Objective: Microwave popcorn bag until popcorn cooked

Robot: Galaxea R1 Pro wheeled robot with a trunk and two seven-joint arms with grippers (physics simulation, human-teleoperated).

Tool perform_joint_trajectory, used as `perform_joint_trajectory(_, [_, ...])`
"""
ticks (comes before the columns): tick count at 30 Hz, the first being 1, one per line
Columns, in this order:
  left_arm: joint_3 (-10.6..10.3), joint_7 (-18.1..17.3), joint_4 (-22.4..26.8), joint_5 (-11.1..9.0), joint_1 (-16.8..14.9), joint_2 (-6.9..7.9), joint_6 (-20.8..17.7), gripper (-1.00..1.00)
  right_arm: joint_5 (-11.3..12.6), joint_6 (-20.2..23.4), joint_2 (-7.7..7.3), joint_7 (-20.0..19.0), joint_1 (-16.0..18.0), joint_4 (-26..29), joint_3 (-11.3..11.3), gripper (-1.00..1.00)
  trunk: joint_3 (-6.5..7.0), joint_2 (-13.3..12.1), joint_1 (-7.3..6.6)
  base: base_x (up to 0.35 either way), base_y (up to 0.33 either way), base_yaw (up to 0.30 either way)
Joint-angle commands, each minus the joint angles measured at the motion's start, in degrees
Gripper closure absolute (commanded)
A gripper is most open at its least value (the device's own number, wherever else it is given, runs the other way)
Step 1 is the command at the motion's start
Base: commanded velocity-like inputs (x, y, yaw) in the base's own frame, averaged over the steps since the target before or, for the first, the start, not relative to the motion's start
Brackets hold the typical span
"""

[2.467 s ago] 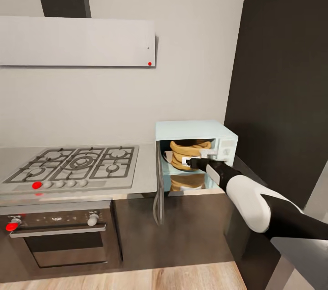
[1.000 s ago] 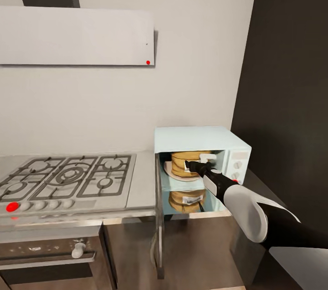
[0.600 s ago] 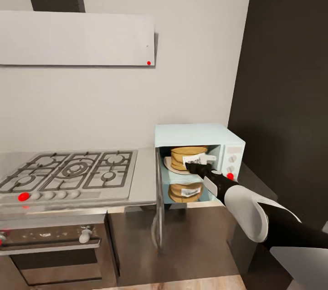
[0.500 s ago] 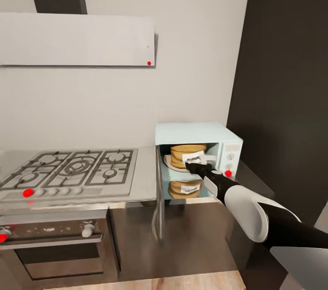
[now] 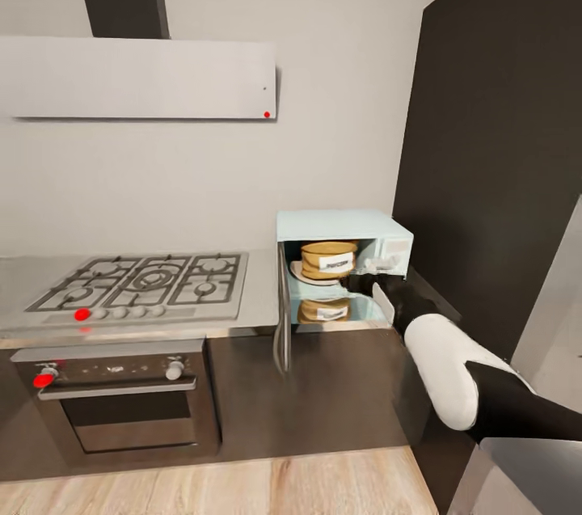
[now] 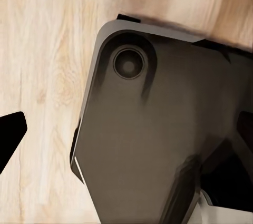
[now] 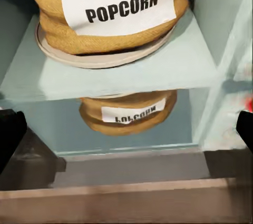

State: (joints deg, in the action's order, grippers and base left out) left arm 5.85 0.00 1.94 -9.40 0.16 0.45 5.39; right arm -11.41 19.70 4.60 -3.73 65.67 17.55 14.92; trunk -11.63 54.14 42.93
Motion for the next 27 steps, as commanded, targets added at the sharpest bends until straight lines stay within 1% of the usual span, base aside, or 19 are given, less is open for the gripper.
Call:
perform_joint_trajectory(1, [0.44,0.0,0.09,-0.01,0.01,-0.01,0.06,-1.0,-0.42,7.14,0.11,-0.39,-0.02,6.26,0.55,-1.0,-0.08,0.04,-0.02,-0.27,0.0,0.0])
perform_joint_trajectory(2, [0.45,0.0,0.09,-0.01,0.01,-0.01,0.06,-1.0,-0.31,11.32,0.15,-0.43,-0.02,9.8,0.61,-1.0,-0.08,0.04,-0.02,-0.258,0.0,0.0])
perform_joint_trajectory(3, [0.46,0.0,0.09,-0.01,0.01,-0.01,0.08,-1.0,-0.26,16.67,0.16,-0.47,-0.02,13.95,0.68,-1.0,-0.08,0.04,-0.02,-0.243,0.0,0.0])
perform_joint_trajectory(5, [0.47,0.0,0.09,-0.01,0.01,-0.01,0.13,-1.0,-0.5,24.07,0.09,-0.61,-0.01,18.29,0.78,-1.0,-0.08,0.04,-0.02,-0.233,0.0,0.0])
perform_joint_trajectory(7, [0.49,0.0,0.09,-0.01,0.01,-0.01,0.14,-1.0,-0.69,28.47,0.07,-0.6,-0.01,19.34,0.75,-1.0,-0.08,0.04,-0.02,-0.213,0.0,0.0])
perform_joint_trajectory(8, [0.5,0.0,0.09,-0.01,0.01,-0.01,0.14,-1.0,-0.71,30.88,0.06,-0.57,-0.02,18.9,0.73,-1.0,-0.08,0.04,-0.02,-0.083,0.0,0.0])
perform_joint_trajectory(10, [0.52,0.0,0.09,-0.01,0.01,-0.01,0.15,-1.0,-1.77,32.4,-0.02,-0.53,-0.98,16.61,0.72,-1.0,-0.08,0.04,-0.02,-0.032,0.0,0.0])
perform_joint_trajectory(11, [0.53,0.0,0.09,-0.01,0.01,-0.01,0.15,-1.0,-2.85,32.53,-0.22,-0.58,-2.27,14.94,0.72,-1.0,-0.08,0.04,-0.02,-0.011,0.0,0.0])
perform_joint_trajectory(12, [0.55,0.0,0.09,-0.01,0.01,-0.01,0.15,-1.0,-3.91,32.47,-0.92,-0.62,-3.81,13.32,0.69,-1.0,-0.08,0.04,-0.02,-0.006,0.0,0.0])
perform_joint_trajectory(14, [0.56,0.0,0.09,-0.01,0.01,-0.01,0.15,-1.0,-5.09,32.37,-2.35,-0.65,-6.91,11.38,0.63,-1.0,-0.08,0.04,-0.02,-0.002,0.0,0.0])
perform_joint_trajectory(15, [0.56,0.0,0.09,-0.01,0.01,-0.01,0.15,-1.0,-5.32,32.31,-3.06,-0.66,-8.89,10.99,0.61,-1.0,-0.08,0.04,-0.02,0.0,0.0,0.0])
perform_joint_trajectory(17, [0.56,0.0,0.09,-0.01,0.01,-0.01,0.15,-1.0,-5.54,32.2,-3.93,-0.66,-13.05,10.67,0.57,-1.0,-0.08,0.04,-0.02,0.0,0.0,0.0])
perform_joint_trajectory(20, [0.56,0.0,0.09,-0.01,0.01,-0.01,0.15,-1.0,-5.57,31.12,-4.5,-0.65,-18.18,10.47,0.55,-1.0,-0.08,0.04,-0.02,0.0,0.0,0.0])
perform_joint_trajectory(21, [0.56,0.0,0.09,-0.01,0.01,-0.01,0.15,-1.0,-5.56,30.34,-4.54,-0.62,-19.15,10.25,0.55,-1.0,-0.08,0.04,-0.02,0.0,0.0,0.0])
perform_joint_trajectory(22, [0.56,0.0,0.09,-0.01,0.01,-0.01,0.15,-1.0,-5.56,28.68,-4.57,-0.56,-20.38,9.16,0.5,-1.0,-0.08,0.04,-0.02,0.0,0.0,0.0])
perform_joint_trajectory(23, [0.56,0.0,0.09,-0.01,0.01,-0.01,0.15,-1.0,-5.57,26.4,-4.6,-0.5,-21.2,6.76,0.48,-1.0,-0.08,0.04,-0.02,0.0,0.0,0.0])
perform_joint_trajectory(24, [0.56,0.0,0.09,-0.01,0.01,-0.01,0.15,-1.0,-6.96,21.3,-4.65,-0.28,-21.72,0.42,0.47,-1.0,-0.08,0.04,-0.02,0.0,0.0,0.0])
perform_joint_trajectory(25, [0.56,0.0,0.09,-0.01,0.01,-0.01,0.15,-1.0,-8.01,18.71,-4.63,-0.18,-21.85,-2.47,0.46,-1.0,-0.08,0.04,-0.02,0.0,0.0,0.0])
perform_joint_trajectory(27, [0.56,0.0,0.09,-0.01,0.01,-0.03,0.15,-1.0,-10.42,12.03,-4.59,0.18,-22.02,-9.63,0.46,-1.0,-0.08,0.04,-0.02,0.0,0.0,0.0])
